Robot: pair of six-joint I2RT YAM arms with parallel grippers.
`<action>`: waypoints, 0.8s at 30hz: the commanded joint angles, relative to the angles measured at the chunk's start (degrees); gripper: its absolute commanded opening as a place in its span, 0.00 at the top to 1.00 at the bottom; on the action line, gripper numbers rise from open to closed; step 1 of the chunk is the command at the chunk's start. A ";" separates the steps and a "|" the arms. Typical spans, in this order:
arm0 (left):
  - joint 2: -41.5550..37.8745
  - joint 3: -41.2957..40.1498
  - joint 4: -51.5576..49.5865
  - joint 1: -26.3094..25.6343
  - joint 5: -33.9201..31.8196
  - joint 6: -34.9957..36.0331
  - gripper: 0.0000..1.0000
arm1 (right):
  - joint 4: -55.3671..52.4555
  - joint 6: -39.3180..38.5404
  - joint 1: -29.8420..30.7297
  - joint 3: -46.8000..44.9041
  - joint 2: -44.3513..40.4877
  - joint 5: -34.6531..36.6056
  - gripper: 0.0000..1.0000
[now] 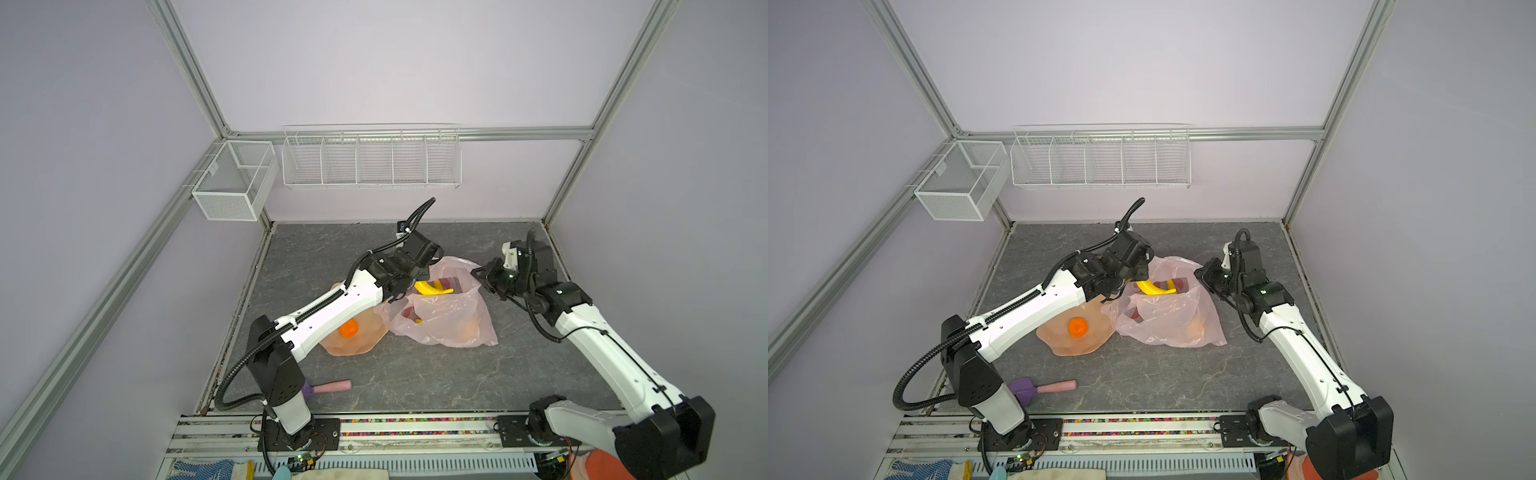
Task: Place the fruits into the plastic bag
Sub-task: Place the fruit in the plastic bag.
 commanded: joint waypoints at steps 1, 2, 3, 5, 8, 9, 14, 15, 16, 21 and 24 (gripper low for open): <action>0.92 -0.73 0.17 -1.06 0.92 -0.50 1.00 | -0.09 -0.51 -0.14 -0.14 -0.40 0.13 0.93; 1.12 -1.24 0.17 -1.44 1.57 -0.26 1.00 | 0.03 -0.46 -0.20 -0.12 -0.32 0.15 0.93; 1.15 -1.83 0.26 -1.73 2.31 -0.01 1.00 | 0.08 -0.46 -0.15 -0.04 -0.30 0.06 0.93; 0.88 -3.76 0.70 -2.06 3.79 0.12 1.00 | 0.17 -0.59 -0.19 0.23 -0.05 0.00 0.94; -0.23 -6.80 3.37 -2.00 7.39 1.37 1.00 | 0.05 -0.72 -0.27 0.58 0.34 0.03 0.93; -0.23 -7.36 3.72 -2.09 8.24 1.77 1.00 | 0.13 -0.73 -0.33 0.68 0.43 -0.08 0.93; 0.09 -8.48 4.48 -3.01 11.46 3.92 1.00 | 0.22 -0.81 -0.43 1.12 1.24 -0.43 0.93; 0.19 -8.57 4.64 -3.12 12.02 4.33 1.00 | 0.22 -0.81 -0.46 1.25 1.39 -0.44 0.94; 0.39 -8.66 4.75 -3.15 12.78 4.75 1.00 | 0.22 -0.81 -0.42 1.29 1.51 -0.45 0.93; 1.70 -8.46 5.33 -3.23 16.75 6.66 1.00 | 0.34 -0.77 -0.42 1.38 1.80 -0.44 0.93; 2.78 -7.61 4.94 -3.50 18.58 7.85 1.00 | 0.48 -0.56 -0.43 1.29 1.78 -0.31 0.93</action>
